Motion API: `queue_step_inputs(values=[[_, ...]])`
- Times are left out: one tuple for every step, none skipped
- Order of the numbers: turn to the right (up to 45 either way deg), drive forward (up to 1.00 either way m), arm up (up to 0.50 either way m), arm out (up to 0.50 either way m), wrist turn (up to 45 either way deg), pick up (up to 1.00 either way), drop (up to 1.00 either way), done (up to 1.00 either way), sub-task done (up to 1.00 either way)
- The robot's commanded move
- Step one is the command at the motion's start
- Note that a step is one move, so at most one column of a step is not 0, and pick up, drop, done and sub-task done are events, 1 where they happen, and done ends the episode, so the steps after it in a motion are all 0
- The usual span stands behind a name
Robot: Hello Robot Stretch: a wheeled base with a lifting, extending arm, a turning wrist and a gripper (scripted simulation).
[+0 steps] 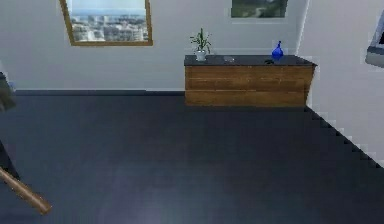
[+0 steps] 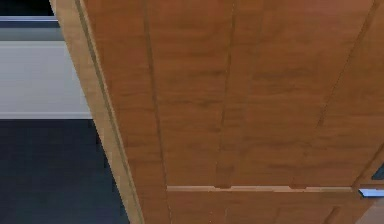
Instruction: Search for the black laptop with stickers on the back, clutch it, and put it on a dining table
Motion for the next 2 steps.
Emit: queue_step_inputs(values=[[0.0, 0.75, 0.00, 0.00, 0.0, 0.00, 0.00, 0.00, 0.00], [-45.0, 0.00, 0.00, 0.00, 0.0, 0.00, 0.00, 0.00, 0.00]])
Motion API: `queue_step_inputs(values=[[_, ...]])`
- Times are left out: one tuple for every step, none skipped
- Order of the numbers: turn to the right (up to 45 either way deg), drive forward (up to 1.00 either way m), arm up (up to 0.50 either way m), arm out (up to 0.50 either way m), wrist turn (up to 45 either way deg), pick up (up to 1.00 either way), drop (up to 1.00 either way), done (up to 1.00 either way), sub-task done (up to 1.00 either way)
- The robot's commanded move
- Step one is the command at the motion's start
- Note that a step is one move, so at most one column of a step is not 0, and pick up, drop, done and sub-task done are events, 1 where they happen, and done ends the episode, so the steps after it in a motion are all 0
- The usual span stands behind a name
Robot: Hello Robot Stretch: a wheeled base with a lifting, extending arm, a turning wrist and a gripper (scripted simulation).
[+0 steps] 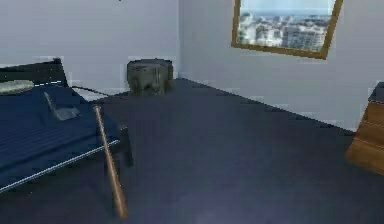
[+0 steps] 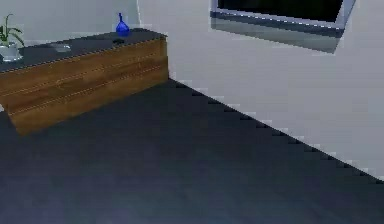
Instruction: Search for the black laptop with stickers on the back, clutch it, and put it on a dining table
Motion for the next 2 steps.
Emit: queue_step_inputs(values=[[-45.0, 0.00, 0.00, 0.00, 0.0, 0.00, 0.00, 0.00, 0.00], [-3.0, 0.00, 0.00, 0.00, 0.0, 0.00, 0.00, 0.00, 0.00]])
